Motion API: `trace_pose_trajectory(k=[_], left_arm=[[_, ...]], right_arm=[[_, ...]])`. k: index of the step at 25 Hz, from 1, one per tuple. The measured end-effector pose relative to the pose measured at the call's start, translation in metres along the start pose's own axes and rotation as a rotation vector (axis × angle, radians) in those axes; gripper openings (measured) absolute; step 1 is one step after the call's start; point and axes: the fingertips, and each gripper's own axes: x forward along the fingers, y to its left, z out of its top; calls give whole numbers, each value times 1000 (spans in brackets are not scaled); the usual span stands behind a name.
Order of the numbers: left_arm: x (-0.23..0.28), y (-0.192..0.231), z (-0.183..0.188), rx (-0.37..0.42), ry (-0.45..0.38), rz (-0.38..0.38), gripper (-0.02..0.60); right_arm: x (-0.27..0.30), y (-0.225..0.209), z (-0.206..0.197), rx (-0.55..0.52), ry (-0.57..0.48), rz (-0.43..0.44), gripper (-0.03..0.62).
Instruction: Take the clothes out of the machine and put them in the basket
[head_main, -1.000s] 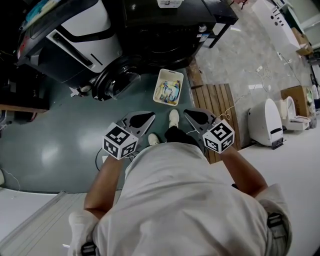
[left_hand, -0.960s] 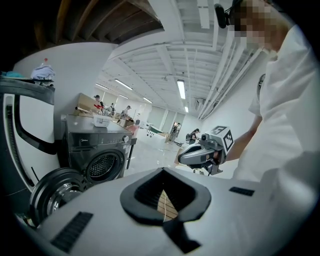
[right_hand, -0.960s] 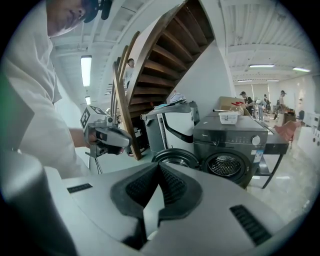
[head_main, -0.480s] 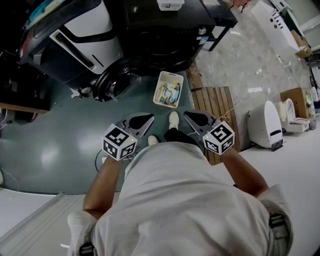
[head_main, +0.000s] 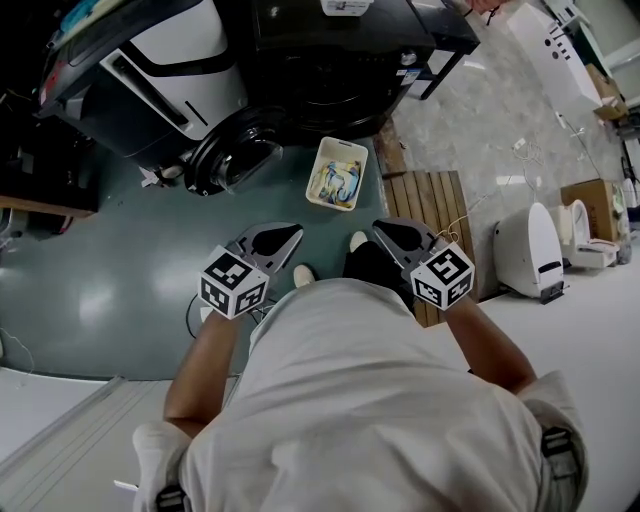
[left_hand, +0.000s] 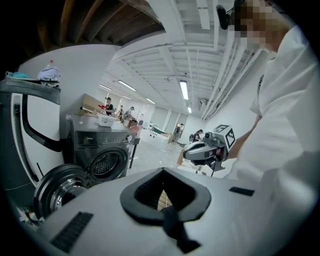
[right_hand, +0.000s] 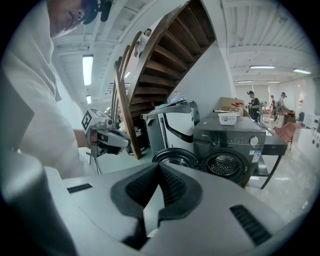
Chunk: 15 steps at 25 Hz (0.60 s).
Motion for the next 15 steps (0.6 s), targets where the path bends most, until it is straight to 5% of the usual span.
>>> trace_pose_trajectory(k=[8, 15], left_arm=[[12, 9, 9, -39, -23, 81, -3], [62, -2, 38, -43, -46, 80, -3]], right_arm=[[6, -23, 11, -42, -3, 74, 5], [-8, -63, 19, -47, -18, 101, 5]])
